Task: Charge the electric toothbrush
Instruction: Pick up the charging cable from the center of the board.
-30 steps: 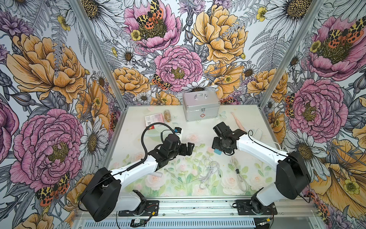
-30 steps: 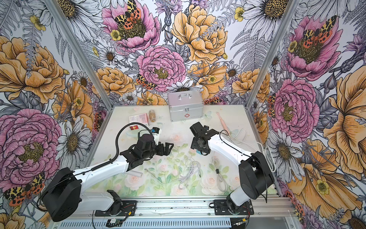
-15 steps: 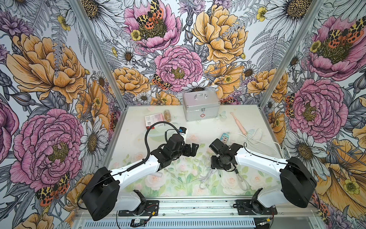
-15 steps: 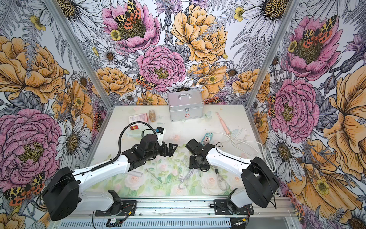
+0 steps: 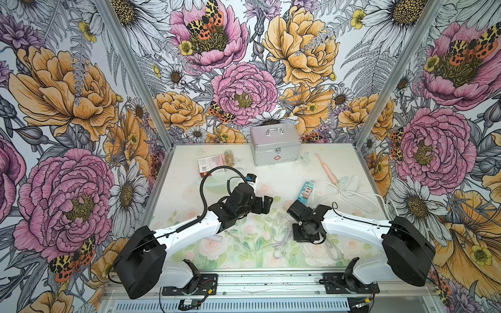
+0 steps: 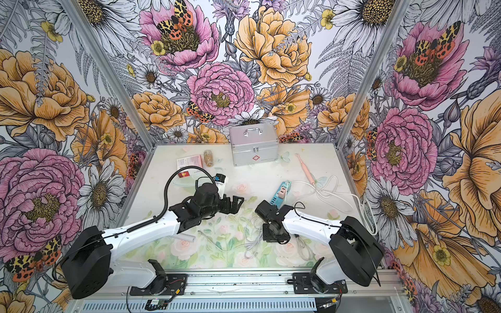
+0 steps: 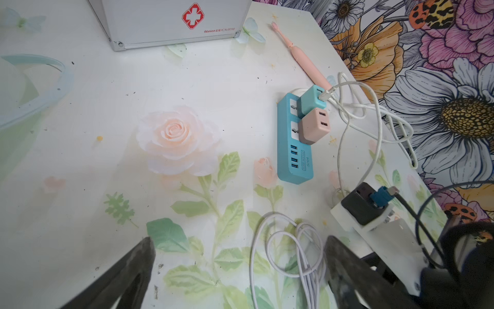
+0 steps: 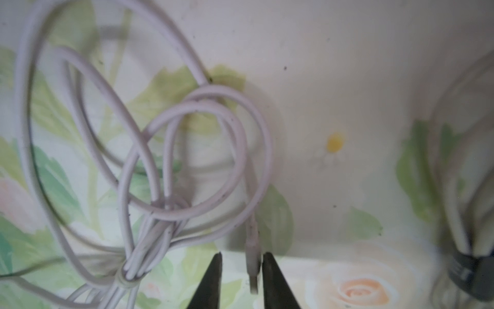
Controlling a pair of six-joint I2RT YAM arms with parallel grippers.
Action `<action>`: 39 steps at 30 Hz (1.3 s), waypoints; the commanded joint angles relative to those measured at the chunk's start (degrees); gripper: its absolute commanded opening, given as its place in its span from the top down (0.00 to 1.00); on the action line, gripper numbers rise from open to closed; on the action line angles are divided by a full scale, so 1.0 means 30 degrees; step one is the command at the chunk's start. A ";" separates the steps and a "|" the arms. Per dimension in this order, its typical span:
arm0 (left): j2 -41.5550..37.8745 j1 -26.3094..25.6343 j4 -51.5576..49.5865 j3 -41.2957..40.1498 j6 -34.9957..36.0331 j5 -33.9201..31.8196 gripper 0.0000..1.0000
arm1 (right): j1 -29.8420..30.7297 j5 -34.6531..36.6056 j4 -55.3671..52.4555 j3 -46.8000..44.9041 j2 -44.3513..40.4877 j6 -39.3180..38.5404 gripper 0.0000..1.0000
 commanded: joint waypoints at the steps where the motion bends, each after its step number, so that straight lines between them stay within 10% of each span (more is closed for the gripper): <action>1: -0.0057 -0.0148 -0.0161 0.0622 -0.0246 -0.0463 0.01 | 0.0087 0.0314 0.0254 -0.0122 0.0351 0.0038 0.76; 14: -0.0223 -0.0690 -0.0323 0.0706 0.0751 -0.0039 0.03 | -0.0525 0.1463 0.0199 0.1270 -0.0287 -0.2116 1.00; 28: -0.1864 0.1284 0.2237 0.0614 0.2238 0.1694 0.10 | -0.1651 0.3429 -0.5101 1.1522 -0.0520 -0.4870 1.00; 29: -0.2025 0.1287 0.2278 0.0678 0.2668 0.1802 0.10 | -0.1874 0.4557 -0.4832 1.2098 -0.0643 -0.8398 1.00; 39: -0.2126 0.2697 0.3878 0.1005 0.5437 0.5545 0.19 | -0.6128 -0.5377 -0.1736 1.1056 -0.2756 -1.1864 1.00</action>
